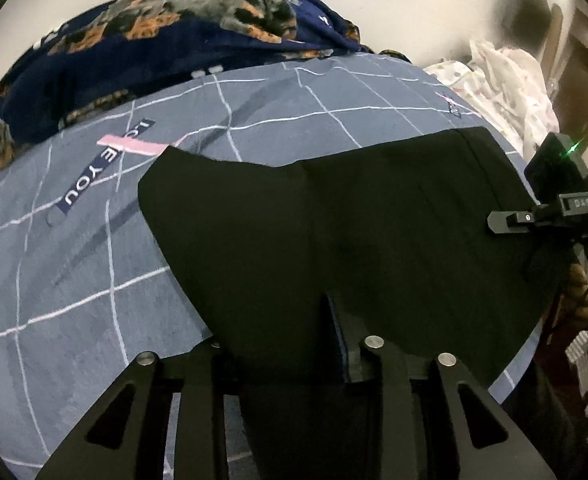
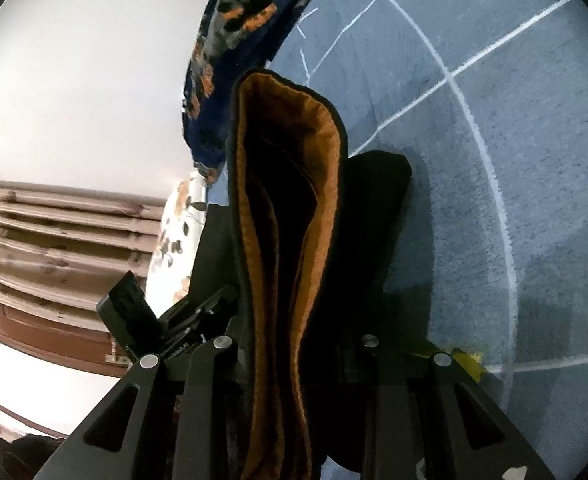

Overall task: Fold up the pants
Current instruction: 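Move the right gripper with the held pants' end toward the blanket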

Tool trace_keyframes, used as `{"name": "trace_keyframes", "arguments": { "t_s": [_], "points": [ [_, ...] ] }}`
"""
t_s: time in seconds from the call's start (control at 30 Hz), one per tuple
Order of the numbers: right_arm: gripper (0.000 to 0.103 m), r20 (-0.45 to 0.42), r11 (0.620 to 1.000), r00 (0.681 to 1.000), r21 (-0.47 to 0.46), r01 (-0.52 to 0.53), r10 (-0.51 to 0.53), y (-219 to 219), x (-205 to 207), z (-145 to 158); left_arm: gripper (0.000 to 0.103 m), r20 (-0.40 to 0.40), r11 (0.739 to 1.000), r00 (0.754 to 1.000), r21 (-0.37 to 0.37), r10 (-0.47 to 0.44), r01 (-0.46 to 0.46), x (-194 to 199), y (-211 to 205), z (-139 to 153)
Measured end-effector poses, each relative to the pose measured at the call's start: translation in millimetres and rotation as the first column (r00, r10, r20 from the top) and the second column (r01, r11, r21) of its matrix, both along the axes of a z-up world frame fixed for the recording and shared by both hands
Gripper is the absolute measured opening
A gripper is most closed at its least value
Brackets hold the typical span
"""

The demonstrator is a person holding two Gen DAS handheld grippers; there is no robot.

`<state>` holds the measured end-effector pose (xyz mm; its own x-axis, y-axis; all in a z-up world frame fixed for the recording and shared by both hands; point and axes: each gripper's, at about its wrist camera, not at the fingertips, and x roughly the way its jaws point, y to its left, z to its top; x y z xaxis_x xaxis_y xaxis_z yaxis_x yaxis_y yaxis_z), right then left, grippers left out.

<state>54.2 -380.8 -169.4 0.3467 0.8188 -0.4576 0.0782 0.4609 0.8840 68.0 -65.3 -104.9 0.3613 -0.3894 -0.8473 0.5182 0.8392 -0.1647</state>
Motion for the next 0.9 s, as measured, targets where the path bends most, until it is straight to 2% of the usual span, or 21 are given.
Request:
{"name": "trace_keyframes", "arguments": {
  "t_s": [0.17, 0.23, 0.3, 0.4, 0.53, 0.6, 0.7, 0.73, 0.8, 0.83, 0.9],
  "points": [
    [0.031, -0.012, 0.998, 1.000, -0.050, -0.023, 0.022, 0, 3, -2, 0.050, -0.047, 1.000, 0.999, -0.014, 0.004, -0.005, 5, 7, -6],
    [0.036, -0.021, 0.996, 0.999, -0.078, -0.038, 0.036, 0, 4, -3, 0.052, -0.077, 0.999, 0.997, -0.041, -0.005, 0.001, 6, 13, -10],
    [0.036, -0.020, 0.995, 0.998, -0.086, -0.058, 0.056, 0, 5, -3, 0.052, -0.123, 0.996, 0.992, -0.083, -0.021, 0.011, 8, 20, -14],
    [0.036, -0.022, 0.993, 0.996, -0.086, -0.085, 0.084, 0, 5, -4, 0.053, -0.204, 0.984, 0.977, -0.177, -0.064, 0.028, 14, 28, -22],
    [0.036, -0.020, 0.990, 0.993, -0.081, -0.115, 0.114, 1, 5, -6, 0.056, -0.242, 0.965, 0.962, -0.257, -0.124, 0.060, 19, 28, -24],
    [0.036, -0.017, 0.988, 0.992, -0.089, -0.129, 0.128, 5, 7, -6, 0.056, -0.269, 0.950, 0.954, -0.309, -0.134, 0.046, 25, 27, -26],
    [0.033, -0.010, 0.984, 0.989, -0.101, -0.145, 0.145, 14, 14, -5, 0.056, -0.252, 0.942, 0.958, -0.333, -0.134, 0.044, 27, 25, -28],
    [0.030, -0.008, 0.983, 0.989, -0.107, -0.149, 0.149, 16, 14, -5, 0.055, -0.231, 0.946, 0.965, -0.320, -0.127, 0.047, 25, 22, -28],
    [0.029, -0.005, 0.985, 0.990, -0.095, -0.141, 0.141, 18, 15, -7, 0.044, -0.197, 0.960, 0.974, -0.275, -0.109, 0.052, 23, 16, -26],
    [0.028, -0.004, 0.987, 0.991, -0.091, -0.135, 0.136, 18, 14, -8, 0.035, -0.185, 0.967, 0.978, -0.250, -0.093, 0.044, 22, 15, -25],
    [0.027, -0.003, 0.988, 0.992, -0.085, -0.125, 0.126, 17, 12, -8, 0.029, -0.192, 0.965, 0.979, -0.263, -0.070, 0.017, 22, 19, -24]
  ]
}}
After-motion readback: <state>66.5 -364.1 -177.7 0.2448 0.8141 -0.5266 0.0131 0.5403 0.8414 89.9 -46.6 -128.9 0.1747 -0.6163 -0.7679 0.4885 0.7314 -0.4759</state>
